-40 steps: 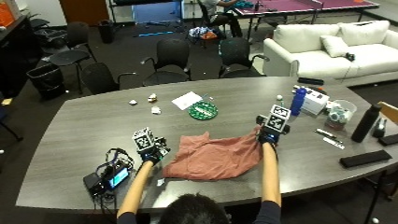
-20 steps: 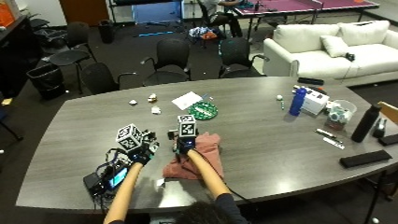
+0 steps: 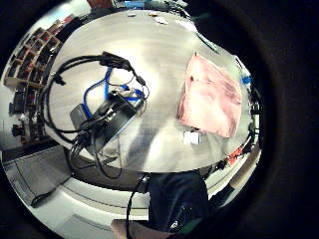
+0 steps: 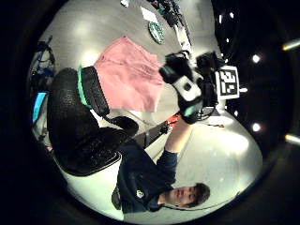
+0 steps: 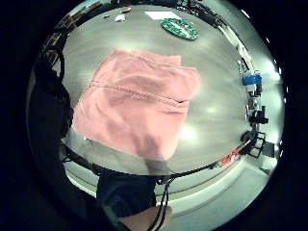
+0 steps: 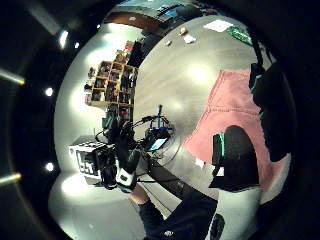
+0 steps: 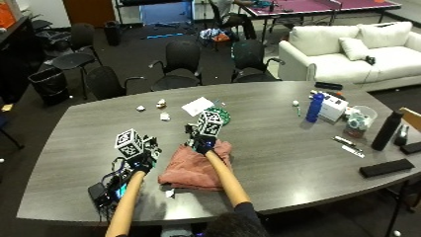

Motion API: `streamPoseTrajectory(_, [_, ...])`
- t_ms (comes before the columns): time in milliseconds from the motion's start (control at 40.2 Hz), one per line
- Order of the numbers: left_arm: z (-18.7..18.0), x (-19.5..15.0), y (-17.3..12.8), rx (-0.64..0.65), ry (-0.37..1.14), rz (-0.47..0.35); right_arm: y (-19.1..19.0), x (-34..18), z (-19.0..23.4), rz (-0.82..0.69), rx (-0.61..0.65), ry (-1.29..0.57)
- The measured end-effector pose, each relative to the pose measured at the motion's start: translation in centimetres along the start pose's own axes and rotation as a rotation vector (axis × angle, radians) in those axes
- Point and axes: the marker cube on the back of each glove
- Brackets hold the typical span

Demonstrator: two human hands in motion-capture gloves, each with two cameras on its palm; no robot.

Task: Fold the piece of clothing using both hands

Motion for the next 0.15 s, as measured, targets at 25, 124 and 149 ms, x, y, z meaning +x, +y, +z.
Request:
streamPoseTrajectory(25, [-0.1, 0.1, -0.1, 0.002, -0.012, -0.003, 0.0, 0.4, -0.4, -0.002, 0.009, 0.001])
streamPoseTrajectory(124, [-0.2, 0.5, -0.5, 0.004, -0.053, -0.005, 0.2, 1.7, -1.8, -0.004, 0.06, 0.017])
streamPoseTrajectory(149, [-0.2, 0.6, -0.7, 0.008, -0.061, -0.003, 0.3, 2.0, -1.8, 0.003, 0.058, 0.019])
